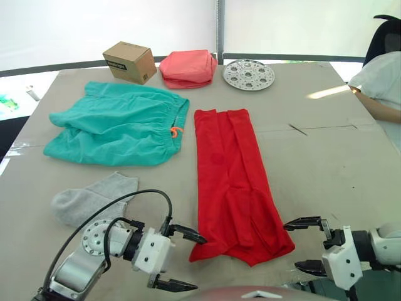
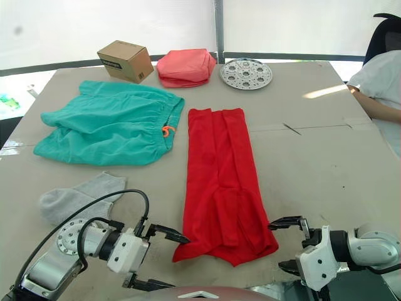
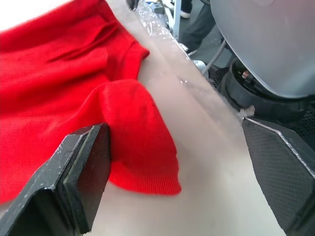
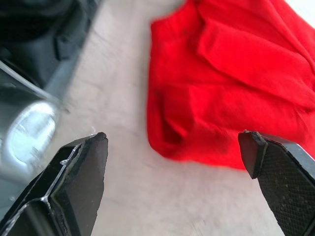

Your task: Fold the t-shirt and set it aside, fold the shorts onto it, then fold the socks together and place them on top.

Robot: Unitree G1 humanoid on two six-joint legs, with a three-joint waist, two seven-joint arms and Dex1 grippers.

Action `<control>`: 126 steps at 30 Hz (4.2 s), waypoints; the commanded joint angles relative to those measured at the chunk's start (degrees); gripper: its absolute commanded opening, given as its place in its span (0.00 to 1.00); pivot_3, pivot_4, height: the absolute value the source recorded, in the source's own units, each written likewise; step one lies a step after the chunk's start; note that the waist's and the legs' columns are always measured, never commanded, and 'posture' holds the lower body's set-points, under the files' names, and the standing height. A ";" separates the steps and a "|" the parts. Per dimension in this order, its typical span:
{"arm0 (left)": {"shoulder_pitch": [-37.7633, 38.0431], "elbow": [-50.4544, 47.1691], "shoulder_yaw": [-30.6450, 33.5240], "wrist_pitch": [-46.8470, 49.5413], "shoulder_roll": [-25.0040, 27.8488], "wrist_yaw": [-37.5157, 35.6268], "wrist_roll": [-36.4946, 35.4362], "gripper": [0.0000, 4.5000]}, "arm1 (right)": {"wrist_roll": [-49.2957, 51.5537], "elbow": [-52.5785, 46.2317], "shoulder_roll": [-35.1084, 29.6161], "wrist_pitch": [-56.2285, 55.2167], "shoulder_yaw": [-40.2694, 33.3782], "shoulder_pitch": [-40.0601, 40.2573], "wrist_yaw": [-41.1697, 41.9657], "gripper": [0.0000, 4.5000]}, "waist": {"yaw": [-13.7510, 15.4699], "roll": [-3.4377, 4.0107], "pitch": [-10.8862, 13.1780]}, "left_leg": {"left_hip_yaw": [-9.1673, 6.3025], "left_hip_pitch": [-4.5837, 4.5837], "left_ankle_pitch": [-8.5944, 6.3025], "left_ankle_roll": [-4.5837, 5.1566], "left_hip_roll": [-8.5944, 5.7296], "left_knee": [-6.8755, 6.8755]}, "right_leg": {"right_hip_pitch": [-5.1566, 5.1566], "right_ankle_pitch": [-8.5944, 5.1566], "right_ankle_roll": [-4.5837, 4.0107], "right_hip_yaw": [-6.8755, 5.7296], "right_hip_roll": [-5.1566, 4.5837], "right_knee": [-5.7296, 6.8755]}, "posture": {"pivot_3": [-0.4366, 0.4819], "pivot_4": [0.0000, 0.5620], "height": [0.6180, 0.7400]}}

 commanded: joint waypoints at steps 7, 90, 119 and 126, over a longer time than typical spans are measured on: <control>0.06 -4.71 1.66 5.66 2.01 6.98 2.95 0.98 | 1.29 1.85 -0.48 2.68 3.53 -2.96 -1.18 1.00 | -0.02 -0.02 -0.01 | 0.00 -0.01 0.01 0.01 -0.02 0.00 | 0.01 0.00 -0.01 -0.01 0.08 0.01 | 0.48 0.27 1.00; -76.52 85.19 11.47 56.54 -10.11 18.86 -9.55 0.01 | 11.04 86.24 32.81 59.97 10.07 -93.79 -2.55 0.00 | -2.00 -0.33 0.12 | -0.17 -0.72 0.17 -0.27 -0.27 0.73 | -0.10 0.36 -0.03 -0.34 0.30 0.52 | 0.48 0.27 1.00; -29.24 11.76 22.48 59.48 -16.86 28.81 -16.92 0.55 | 5.01 46.40 51.69 57.81 10.90 -65.07 -27.83 0.02 | -3.27 -0.19 0.02 | -0.21 -0.48 0.17 -0.33 -0.20 0.62 | -0.20 0.54 0.19 0.08 -0.07 0.91 | 0.48 0.27 1.00; -21.24 15.04 20.27 52.11 -21.39 40.87 -8.03 0.55 | -0.91 46.42 47.81 58.02 13.02 -60.97 -33.20 0.02 | -1.74 -0.03 -0.07 | -0.25 -0.40 0.13 -0.25 -0.31 0.68 | -0.07 0.54 -0.26 -0.09 -0.28 0.49 | 0.48 0.27 1.00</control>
